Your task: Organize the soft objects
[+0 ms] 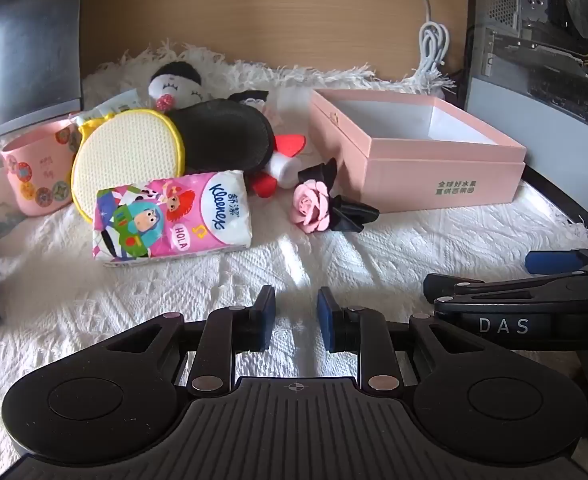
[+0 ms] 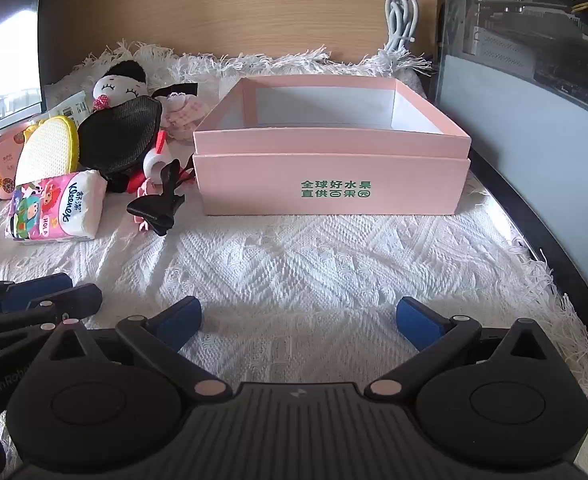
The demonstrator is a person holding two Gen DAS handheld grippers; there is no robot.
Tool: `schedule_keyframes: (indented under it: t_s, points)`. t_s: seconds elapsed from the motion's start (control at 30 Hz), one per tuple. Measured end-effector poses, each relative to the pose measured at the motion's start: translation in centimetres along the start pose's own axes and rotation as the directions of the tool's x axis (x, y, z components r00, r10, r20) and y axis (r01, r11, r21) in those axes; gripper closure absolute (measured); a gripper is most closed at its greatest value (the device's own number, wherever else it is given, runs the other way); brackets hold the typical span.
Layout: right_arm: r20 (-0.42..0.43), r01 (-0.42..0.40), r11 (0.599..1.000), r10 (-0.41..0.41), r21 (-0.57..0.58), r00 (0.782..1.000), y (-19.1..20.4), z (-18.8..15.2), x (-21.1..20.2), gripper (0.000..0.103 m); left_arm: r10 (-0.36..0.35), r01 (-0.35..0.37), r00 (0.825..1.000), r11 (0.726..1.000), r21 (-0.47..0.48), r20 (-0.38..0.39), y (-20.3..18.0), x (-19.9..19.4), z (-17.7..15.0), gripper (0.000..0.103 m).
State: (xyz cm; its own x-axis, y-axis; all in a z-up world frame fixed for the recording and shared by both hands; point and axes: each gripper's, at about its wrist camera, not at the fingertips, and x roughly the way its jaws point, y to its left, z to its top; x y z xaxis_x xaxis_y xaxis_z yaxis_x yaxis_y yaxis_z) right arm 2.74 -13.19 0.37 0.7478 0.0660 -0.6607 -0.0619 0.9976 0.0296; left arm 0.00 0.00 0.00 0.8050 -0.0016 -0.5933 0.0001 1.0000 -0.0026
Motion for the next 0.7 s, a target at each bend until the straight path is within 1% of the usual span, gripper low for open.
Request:
schedule_keyframes:
  t_s: [0.43, 0.47, 0.7]
  points:
    - [0.0, -0.003, 1.0, 0.003, 0.002, 1.0, -0.08, -0.13, -0.11, 0.0, -0.003, 0.003, 1.0, 1.0, -0.005, 0.0, -0.45, -0.04, 0.04, 0.077]
    - [0.0, -0.003, 1.0, 0.003, 0.002, 1.0, -0.08, -0.13, -0.1, 0.0, -0.008, 0.008, 1.0, 1.0, -0.011, 0.0, 0.0, -0.01, 0.02, 0.077]
    - [0.001, -0.007, 1.0, 0.007, 0.004, 1.0, -0.19, -0.24, -0.42, 0.0, -0.01, 0.01, 1.0, 1.0, -0.014, 0.0, 0.02, -0.01, 0.02, 0.077]
